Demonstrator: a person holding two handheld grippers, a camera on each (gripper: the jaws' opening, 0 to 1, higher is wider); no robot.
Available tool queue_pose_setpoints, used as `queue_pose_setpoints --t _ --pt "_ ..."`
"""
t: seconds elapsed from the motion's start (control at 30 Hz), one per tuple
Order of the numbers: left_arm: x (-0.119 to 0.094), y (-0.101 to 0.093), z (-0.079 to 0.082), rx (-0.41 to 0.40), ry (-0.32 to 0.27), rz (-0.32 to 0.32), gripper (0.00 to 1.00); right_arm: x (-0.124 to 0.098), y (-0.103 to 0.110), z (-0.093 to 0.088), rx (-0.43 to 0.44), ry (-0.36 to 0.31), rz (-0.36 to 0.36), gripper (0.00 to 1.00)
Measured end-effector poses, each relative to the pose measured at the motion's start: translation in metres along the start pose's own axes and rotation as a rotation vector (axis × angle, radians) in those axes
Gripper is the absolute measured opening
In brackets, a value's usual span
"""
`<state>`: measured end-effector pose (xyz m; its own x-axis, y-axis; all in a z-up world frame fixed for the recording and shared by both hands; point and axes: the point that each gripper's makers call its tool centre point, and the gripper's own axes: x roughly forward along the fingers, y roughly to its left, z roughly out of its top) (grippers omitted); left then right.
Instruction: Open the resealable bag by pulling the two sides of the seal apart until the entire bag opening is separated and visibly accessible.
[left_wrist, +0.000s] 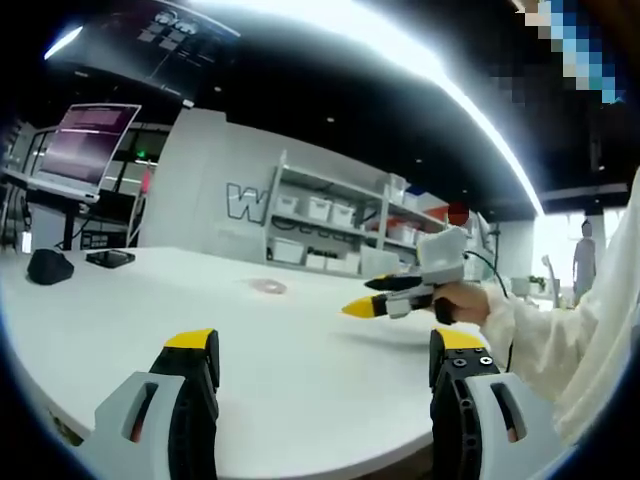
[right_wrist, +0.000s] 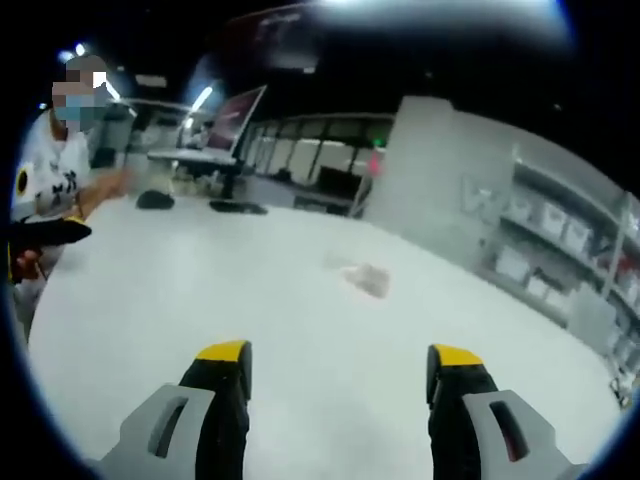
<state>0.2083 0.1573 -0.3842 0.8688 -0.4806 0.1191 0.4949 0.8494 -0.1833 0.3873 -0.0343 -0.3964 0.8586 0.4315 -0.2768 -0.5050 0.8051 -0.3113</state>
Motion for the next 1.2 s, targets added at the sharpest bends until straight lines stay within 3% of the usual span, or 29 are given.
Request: queue_pose_setpoints --t 0.27,0.6,1.2 --pt "0.002 0.001 0.0 -0.005 -0.009 0.001 0.85 0.007 -0.001 -0.001 0.003 0.01 -0.011 0.71" --pt "0.007 0.001 0.001 -0.003 -0.004 -0.012 0.85 0.014 -0.007 0.008 0.046 -0.038 -0.037 0.69" --pt "-0.004 0.001 -0.001 -0.009 0.002 -0.004 0.85 0.029 -0.008 0.003 0.034 -0.027 -0.056 0.66"
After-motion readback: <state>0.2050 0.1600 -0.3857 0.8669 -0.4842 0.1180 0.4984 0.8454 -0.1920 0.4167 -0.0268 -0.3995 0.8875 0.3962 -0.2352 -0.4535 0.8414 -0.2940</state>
